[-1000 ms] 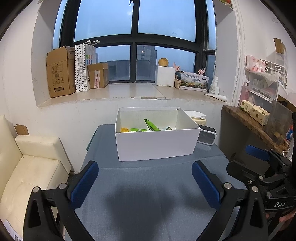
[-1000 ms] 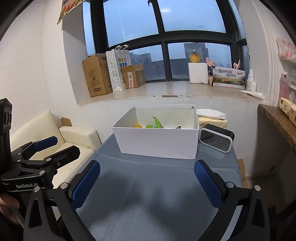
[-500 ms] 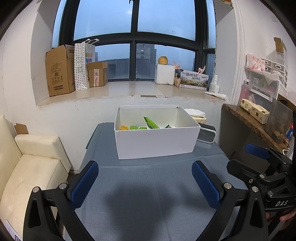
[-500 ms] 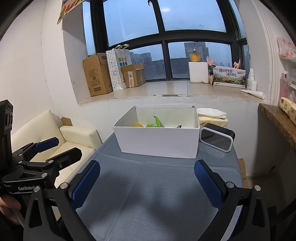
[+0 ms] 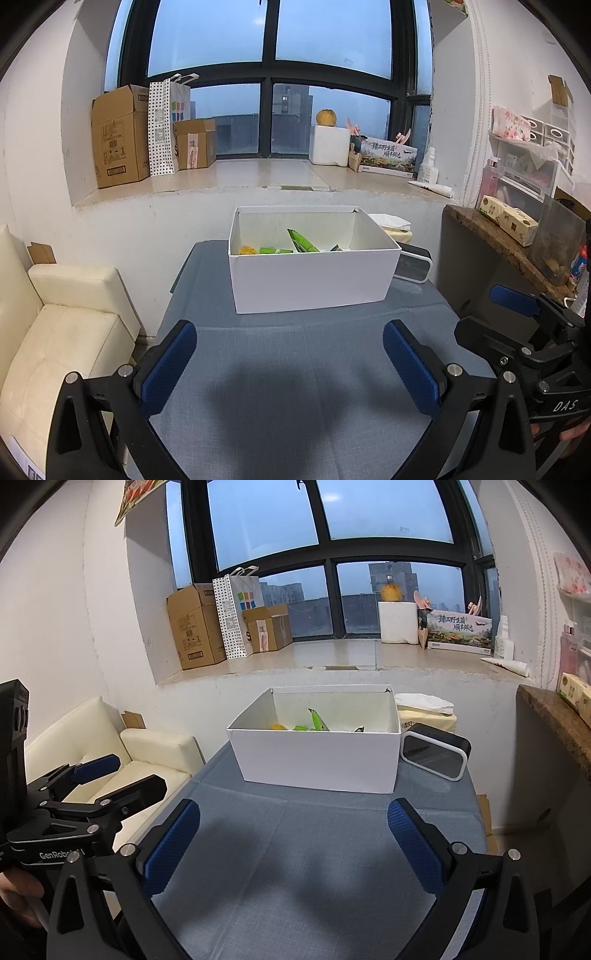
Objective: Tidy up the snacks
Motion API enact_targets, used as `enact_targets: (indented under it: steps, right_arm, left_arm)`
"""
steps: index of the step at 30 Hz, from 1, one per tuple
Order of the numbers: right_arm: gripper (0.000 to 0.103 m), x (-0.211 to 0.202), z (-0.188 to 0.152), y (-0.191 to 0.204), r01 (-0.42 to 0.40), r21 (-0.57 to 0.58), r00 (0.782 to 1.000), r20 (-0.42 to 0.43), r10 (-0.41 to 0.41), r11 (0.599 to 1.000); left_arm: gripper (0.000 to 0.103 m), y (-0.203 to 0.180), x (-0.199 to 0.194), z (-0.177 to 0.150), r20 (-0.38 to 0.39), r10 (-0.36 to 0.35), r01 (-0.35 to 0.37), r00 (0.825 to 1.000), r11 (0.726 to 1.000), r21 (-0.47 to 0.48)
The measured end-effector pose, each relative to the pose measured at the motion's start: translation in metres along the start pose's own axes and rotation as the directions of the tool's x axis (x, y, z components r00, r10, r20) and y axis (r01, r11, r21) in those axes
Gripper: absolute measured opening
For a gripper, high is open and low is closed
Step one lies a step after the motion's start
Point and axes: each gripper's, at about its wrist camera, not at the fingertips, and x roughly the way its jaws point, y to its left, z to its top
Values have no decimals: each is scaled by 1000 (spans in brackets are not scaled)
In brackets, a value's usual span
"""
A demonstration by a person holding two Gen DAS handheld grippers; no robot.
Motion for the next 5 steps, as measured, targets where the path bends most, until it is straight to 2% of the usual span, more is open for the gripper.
enact_targets:
  steps: [5]
  right_arm:
    - [103, 1, 0, 0, -2, 0, 1000, -2, 2, 1000]
  left_arm:
    - [103, 0, 0, -1, 3, 0, 0, 1000, 1000, -1]
